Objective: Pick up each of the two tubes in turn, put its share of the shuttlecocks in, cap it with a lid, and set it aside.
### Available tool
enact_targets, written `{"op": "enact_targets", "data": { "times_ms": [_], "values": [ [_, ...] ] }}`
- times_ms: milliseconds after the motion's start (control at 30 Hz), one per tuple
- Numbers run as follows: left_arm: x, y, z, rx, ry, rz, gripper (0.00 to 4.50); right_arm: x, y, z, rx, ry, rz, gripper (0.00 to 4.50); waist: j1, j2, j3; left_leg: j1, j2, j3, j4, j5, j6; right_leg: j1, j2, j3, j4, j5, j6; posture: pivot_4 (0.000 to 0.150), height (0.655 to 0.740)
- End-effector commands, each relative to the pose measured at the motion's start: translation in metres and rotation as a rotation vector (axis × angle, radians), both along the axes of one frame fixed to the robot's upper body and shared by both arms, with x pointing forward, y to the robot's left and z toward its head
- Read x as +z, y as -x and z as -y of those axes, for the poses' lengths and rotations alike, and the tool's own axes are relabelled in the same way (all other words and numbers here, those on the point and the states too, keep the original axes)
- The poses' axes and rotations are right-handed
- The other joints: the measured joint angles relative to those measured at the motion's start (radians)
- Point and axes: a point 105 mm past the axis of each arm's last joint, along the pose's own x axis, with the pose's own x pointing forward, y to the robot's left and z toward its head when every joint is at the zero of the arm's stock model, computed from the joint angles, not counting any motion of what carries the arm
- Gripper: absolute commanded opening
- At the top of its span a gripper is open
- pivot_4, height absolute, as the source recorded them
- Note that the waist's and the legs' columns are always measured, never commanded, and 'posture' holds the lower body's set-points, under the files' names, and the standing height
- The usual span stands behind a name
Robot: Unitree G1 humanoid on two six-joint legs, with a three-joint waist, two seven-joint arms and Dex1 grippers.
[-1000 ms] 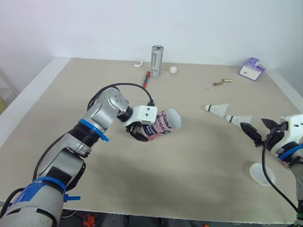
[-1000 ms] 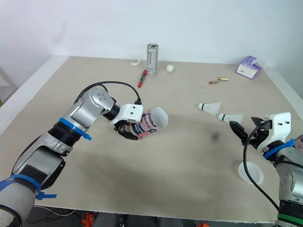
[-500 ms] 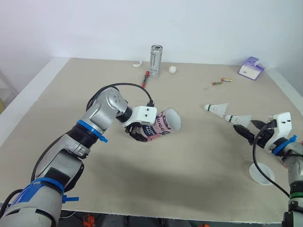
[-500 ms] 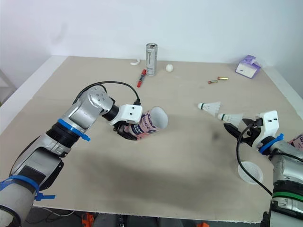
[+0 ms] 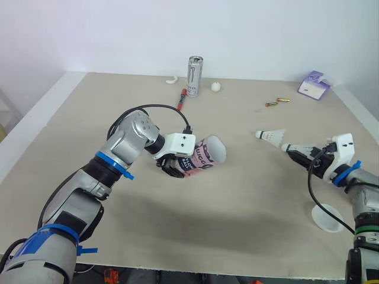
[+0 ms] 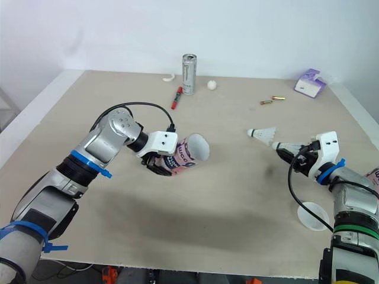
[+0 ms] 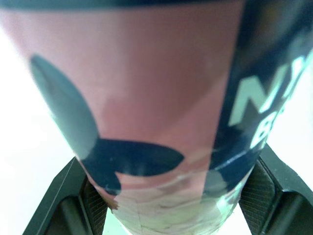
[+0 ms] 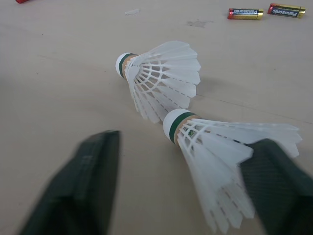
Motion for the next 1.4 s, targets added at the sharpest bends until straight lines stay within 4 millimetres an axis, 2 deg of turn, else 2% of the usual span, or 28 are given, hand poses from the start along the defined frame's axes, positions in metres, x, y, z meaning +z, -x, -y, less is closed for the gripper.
{"op": "enact_targets", "data": {
  "times_ms": [33,67,133,200,233,433,500,667,767,833,900,933,1000,1133,1233,1400],
  "values": [
    [-0.003,0.003,0.000,0.001,-0.001,-0.012,3.11,0.007,-0.003,0.003,-0.018,0.002,0.019,2.03,0.000,0.000,0.000,0.000,0.000,0.000,0.000,0.000,0.000,0.000,0.000,0.000,0.000,0.000,0.000,0.150,0.7400],
    [-0.003,0.002,0.000,0.003,0.000,-0.011,3.11,0.006,-0.003,0.003,-0.023,-0.002,0.013,1.78,0.000,0.000,0.000,0.000,0.000,0.000,0.000,0.000,0.000,0.000,0.000,0.000,0.000,0.000,0.000,0.150,0.7400],
    [-0.003,0.002,0.000,0.006,0.000,-0.011,3.11,0.004,-0.003,0.003,-0.027,-0.008,0.005,0.86,0.000,0.000,0.000,0.000,0.000,0.000,0.000,0.000,0.000,0.000,0.000,0.000,0.000,0.000,0.000,0.150,0.7400],
    [-0.003,0.001,0.000,0.007,0.000,-0.009,3.11,0.001,-0.002,0.002,-0.025,-0.008,-0.005,0.14,0.000,0.000,0.000,0.000,0.000,0.000,0.000,0.000,0.000,0.000,0.000,0.000,0.000,0.000,0.000,0.150,0.7400],
    [-0.003,0.001,0.000,0.008,0.000,-0.009,3.11,-0.001,-0.001,0.002,-0.025,-0.008,-0.009,0.06,0.000,0.000,0.000,0.000,0.000,0.000,0.000,0.000,0.000,0.000,0.000,0.000,0.000,0.000,0.000,0.150,0.7400],
    [-0.004,0.001,0.002,0.004,0.003,-0.010,3.11,-0.006,0.003,0.000,-0.029,-0.011,-0.015,0.06,0.000,0.000,0.000,0.000,0.000,0.000,0.000,0.000,0.000,0.000,0.000,0.000,0.000,0.000,0.000,0.150,0.7400],
    [-0.004,0.001,0.003,0.002,0.003,-0.011,3.11,0.000,0.007,-0.003,-0.016,0.017,0.012,0.06,0.001,0.000,0.000,0.000,0.000,0.000,0.000,0.000,0.000,0.000,0.000,0.000,0.000,0.000,0.000,0.150,0.7400],
    [-0.005,0.000,0.001,0.005,0.004,-0.012,3.11,0.052,0.033,-0.028,0.062,0.215,0.169,0.06,0.005,0.002,-0.001,-0.001,-0.001,-0.001,0.000,-0.001,0.001,0.000,0.000,0.000,0.000,-0.001,0.001,0.150,0.7400],
    [-0.005,0.000,-0.001,0.003,0.001,-0.015,3.11,0.084,0.050,-0.055,0.157,0.369,0.245,0.06,0.005,0.005,0.000,-0.001,-0.001,0.000,0.000,-0.001,0.001,-0.001,0.000,0.001,0.000,0.000,0.002,0.150,0.7400],
    [-0.005,-0.001,-0.001,-0.001,-0.002,-0.016,3.11,0.126,0.064,-0.091,0.301,0.502,0.356,0.06,0.005,0.007,0.001,0.000,-0.001,0.000,0.001,-0.001,0.001,-0.001,0.000,0.002,0.000,-0.001,0.000,0.150,0.7400],
    [-0.005,-0.001,-0.001,-0.003,-0.003,-0.016,3.11,0.144,0.074,-0.115,0.392,0.565,0.418,0.06,0.004,0.007,0.001,0.000,0.000,0.000,0.002,-0.001,0.001,0.000,0.001,0.002,0.000,-0.001,-0.002,0.150,0.7400],
    [-0.004,-0.002,-0.001,-0.004,-0.003,-0.015,3.11,0.151,0.079,-0.137,0.479,0.595,0.467,0.06,0.005,0.006,0.001,0.000,0.000,0.000,0.002,-0.001,0.001,0.000,0.001,0.002,0.000,-0.001,-0.002,0.150,0.7400],
    [-0.003,-0.003,0.001,-0.008,-0.001,-0.013,3.11,0.150,0.089,-0.171,0.628,0.625,0.500,0.06,0.005,0.005,0.001,0.001,0.001,-0.001,0.002,0.000,0.001,0.000,0.002,0.000,0.000,-0.001,-0.003,0.150,0.7400],
    [-0.002,-0.003,0.002,-0.013,0.002,-0.014,3.11,0.133,0.099,-0.198,0.757,0.643,0.464,0.06,0.008,0.004,0.001,-0.001,0.000,-0.001,0.002,-0.001,0.001,-0.001,0.001,0.000,0.000,-0.003,-0.003,0.150,0.7400],
    [-0.002,-0.003,0.003,-0.015,0.005,-0.014,3.11,0.126,0.101,-0.206,0.799,0.649,0.450,0.06,0.008,0.004,0.001,-0.003,-0.001,0.000,0.002,-0.001,0.001,-0.002,-0.001,0.001,-0.001,-0.003,-0.002,0.150,0.7400],
    [-0.003,-0.002,0.003,-0.013,0.007,-0.015,3.11,0.118,0.098,-0.202,0.821,0.682,0.429,0.06,0.008,0.004,0.001,-0.004,-0.001,-0.001,0.002,-0.001,0.001,-0.002,-0.001,0.000,-0.001,-0.003,-0.002,0.150,0.7400]
  ]
}}
